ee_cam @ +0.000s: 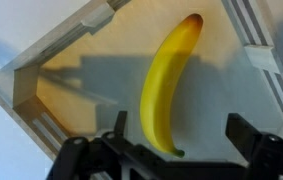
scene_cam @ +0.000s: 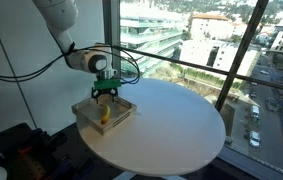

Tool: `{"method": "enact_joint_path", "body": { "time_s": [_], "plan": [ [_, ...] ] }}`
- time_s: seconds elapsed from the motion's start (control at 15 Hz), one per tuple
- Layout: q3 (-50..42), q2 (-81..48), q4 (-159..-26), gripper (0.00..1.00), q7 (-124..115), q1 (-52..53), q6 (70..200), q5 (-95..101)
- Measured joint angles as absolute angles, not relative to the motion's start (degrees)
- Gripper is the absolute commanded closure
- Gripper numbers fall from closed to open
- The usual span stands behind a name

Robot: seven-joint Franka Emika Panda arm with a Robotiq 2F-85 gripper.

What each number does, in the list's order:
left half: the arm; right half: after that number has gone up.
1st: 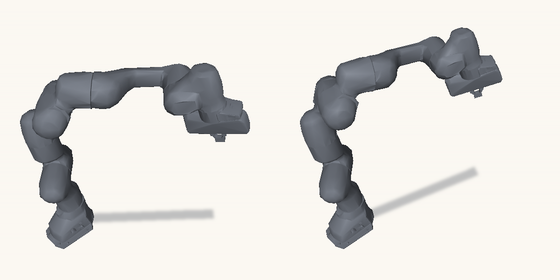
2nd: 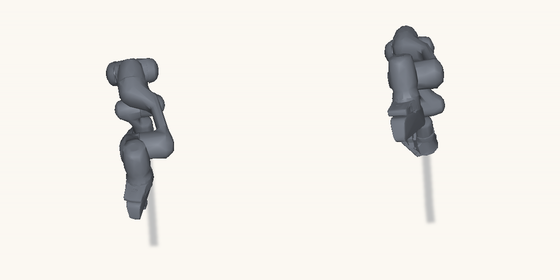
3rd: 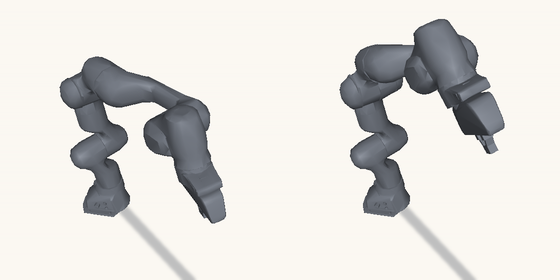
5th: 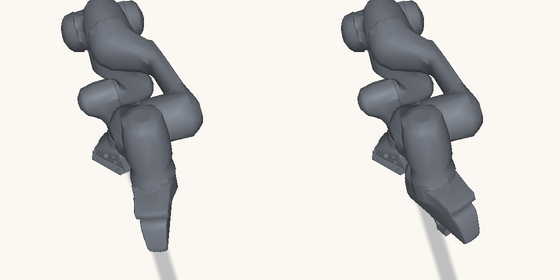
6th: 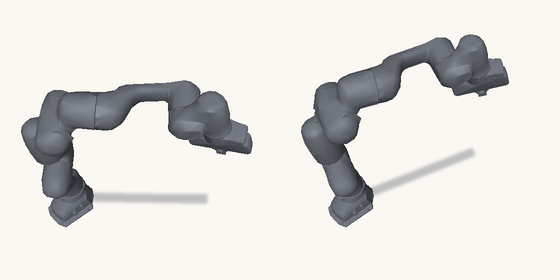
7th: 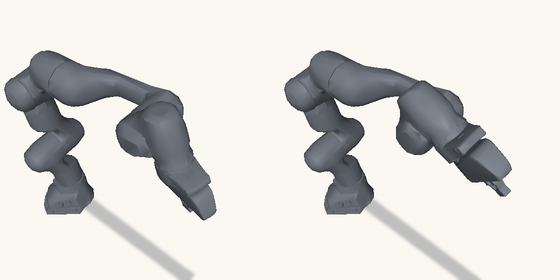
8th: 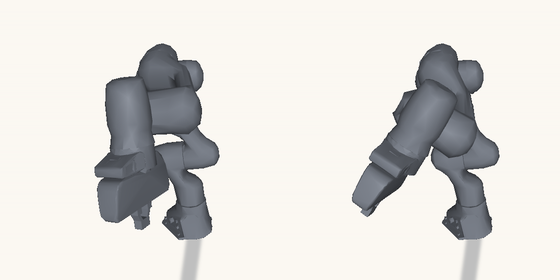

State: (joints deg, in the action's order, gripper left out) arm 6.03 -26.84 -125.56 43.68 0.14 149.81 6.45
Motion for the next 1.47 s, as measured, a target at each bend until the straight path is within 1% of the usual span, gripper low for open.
{"method": "enact_joint_path", "body": {
  "time_s": [0.27, 0.8, 1.47],
  "plan": [
    [6.03, -27.44, -125.70, 0.00, 42.18, 0.29, 151.14, 7.29],
    [6.51, -30.42, -126.07, 0.00, 41.89, 0.02, 158.25, 7.29],
    [7.02, -31.89, -126.07, 0.00, 41.81, -1.05, 159.12, 7.29]
  ]
}}
